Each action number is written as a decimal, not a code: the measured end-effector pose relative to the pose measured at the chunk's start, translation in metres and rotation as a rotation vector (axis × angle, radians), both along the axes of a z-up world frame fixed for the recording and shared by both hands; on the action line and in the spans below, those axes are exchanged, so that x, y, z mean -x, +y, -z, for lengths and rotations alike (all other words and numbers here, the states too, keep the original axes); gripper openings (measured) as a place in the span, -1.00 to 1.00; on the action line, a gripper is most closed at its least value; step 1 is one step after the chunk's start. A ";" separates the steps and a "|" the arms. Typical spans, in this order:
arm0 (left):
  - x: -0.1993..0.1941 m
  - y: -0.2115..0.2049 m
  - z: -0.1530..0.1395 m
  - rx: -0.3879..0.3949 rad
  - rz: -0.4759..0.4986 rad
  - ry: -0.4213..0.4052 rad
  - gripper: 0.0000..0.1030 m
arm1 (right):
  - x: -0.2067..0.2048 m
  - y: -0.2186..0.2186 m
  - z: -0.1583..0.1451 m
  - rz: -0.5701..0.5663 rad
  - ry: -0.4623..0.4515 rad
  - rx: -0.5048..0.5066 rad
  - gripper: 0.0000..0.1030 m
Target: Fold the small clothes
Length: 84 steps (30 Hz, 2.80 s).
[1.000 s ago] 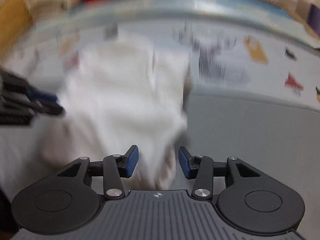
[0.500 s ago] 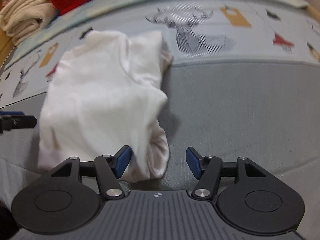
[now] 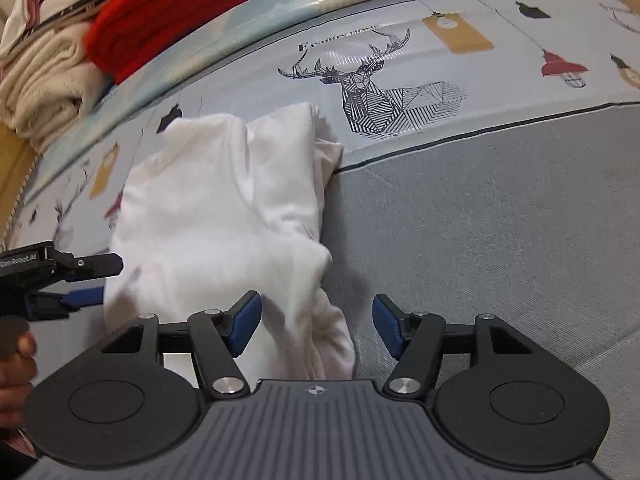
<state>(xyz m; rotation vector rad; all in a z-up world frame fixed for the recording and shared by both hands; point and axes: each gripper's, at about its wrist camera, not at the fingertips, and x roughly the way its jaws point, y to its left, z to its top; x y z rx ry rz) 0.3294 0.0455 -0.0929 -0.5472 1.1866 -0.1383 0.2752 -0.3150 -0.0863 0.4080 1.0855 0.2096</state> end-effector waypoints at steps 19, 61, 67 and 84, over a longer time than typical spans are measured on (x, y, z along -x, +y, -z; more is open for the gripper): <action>-0.016 0.036 -0.012 -0.155 0.040 -0.018 -0.37 | -0.033 0.068 0.013 -0.137 0.005 -0.090 -0.21; 0.048 0.018 -0.004 -0.426 0.321 -0.031 0.01 | 0.013 0.084 0.005 -0.222 0.088 0.109 -0.15; 0.084 0.011 -0.048 -0.599 0.319 -0.175 0.22 | 0.032 0.072 -0.022 -0.168 0.020 0.142 -0.13; 0.239 -0.031 -0.100 -0.521 0.026 -0.480 1.00 | 0.182 0.035 -0.090 0.023 -0.427 0.212 0.75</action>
